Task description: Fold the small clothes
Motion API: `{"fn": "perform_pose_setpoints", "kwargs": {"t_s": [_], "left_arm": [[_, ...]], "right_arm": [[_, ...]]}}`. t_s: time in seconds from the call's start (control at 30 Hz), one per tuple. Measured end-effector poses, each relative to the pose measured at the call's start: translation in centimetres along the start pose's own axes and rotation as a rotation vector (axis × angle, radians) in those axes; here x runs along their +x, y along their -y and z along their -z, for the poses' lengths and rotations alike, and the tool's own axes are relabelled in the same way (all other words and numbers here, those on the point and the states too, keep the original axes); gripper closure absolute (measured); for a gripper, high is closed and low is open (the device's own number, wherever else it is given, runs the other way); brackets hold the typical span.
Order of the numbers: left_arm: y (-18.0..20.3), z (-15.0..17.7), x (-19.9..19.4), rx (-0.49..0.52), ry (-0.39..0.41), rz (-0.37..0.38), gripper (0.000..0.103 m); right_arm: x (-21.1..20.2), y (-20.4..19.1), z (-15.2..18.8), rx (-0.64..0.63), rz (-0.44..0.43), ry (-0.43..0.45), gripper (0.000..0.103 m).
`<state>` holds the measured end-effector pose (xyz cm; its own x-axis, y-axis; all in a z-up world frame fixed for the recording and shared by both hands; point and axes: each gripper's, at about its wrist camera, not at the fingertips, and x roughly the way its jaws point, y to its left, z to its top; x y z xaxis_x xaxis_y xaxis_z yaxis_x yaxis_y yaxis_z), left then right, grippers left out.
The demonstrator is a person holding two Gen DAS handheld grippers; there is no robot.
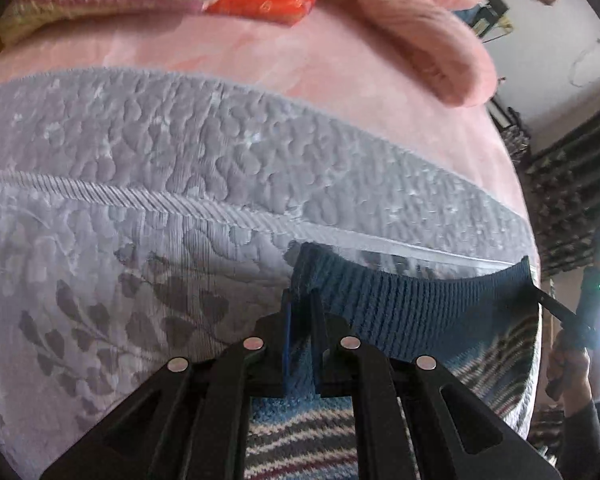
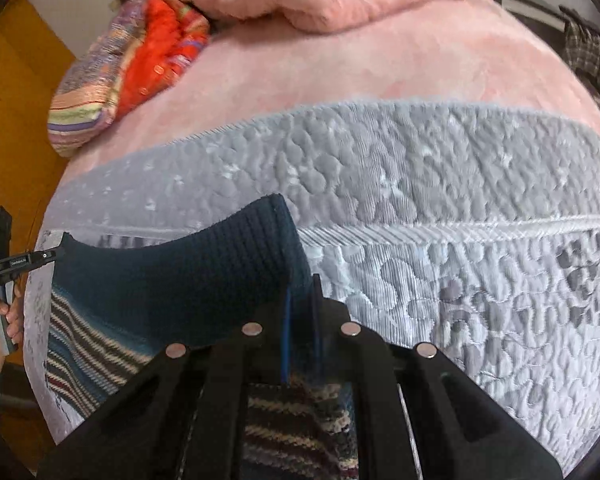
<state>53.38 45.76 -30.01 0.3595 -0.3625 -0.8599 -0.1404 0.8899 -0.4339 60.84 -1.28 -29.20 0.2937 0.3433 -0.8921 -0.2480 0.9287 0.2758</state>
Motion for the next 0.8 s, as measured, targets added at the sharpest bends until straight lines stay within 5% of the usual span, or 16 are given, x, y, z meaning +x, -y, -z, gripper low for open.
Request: {"fn": "perform_pose_setpoints", "kwargs": {"t_s": [0.3, 0.4, 0.47, 0.57, 0.67, 0.8], "left_arm": [[-2.6, 0.5, 4.9, -0.094, -0.067, -0.013, 0.091], [-2.1, 0.8, 1.7, -0.080, 0.027, -0.114, 0.078], [-1.7, 1.1, -0.4, -0.073, 0.076, -0.036, 0.078], [-1.1, 2.6, -1.1, -0.073, 0.039, 0.150, 0.078], [-1.4, 4.1, 1.2, -0.060, -0.038, 0.113, 0.078], [-3.3, 4.4, 2.8, -0.106, -0.032, 0.039, 0.095]], "right_arm": [[5.3, 1.7, 0.5, 0.042, 0.020, -0.102, 0.090], [3.3, 2.2, 0.1, 0.079, 0.013, -0.046, 0.073], [1.0, 2.0, 0.1, 0.095, -0.035, 0.023, 0.073], [-0.3, 1.4, 1.2, 0.097, -0.132, 0.018, 0.076], [1.3, 1.7, 2.6, 0.134, -0.143, -0.040, 0.081], [3.7, 3.6, 3.5, 0.175, -0.100, -0.086, 0.103]]}}
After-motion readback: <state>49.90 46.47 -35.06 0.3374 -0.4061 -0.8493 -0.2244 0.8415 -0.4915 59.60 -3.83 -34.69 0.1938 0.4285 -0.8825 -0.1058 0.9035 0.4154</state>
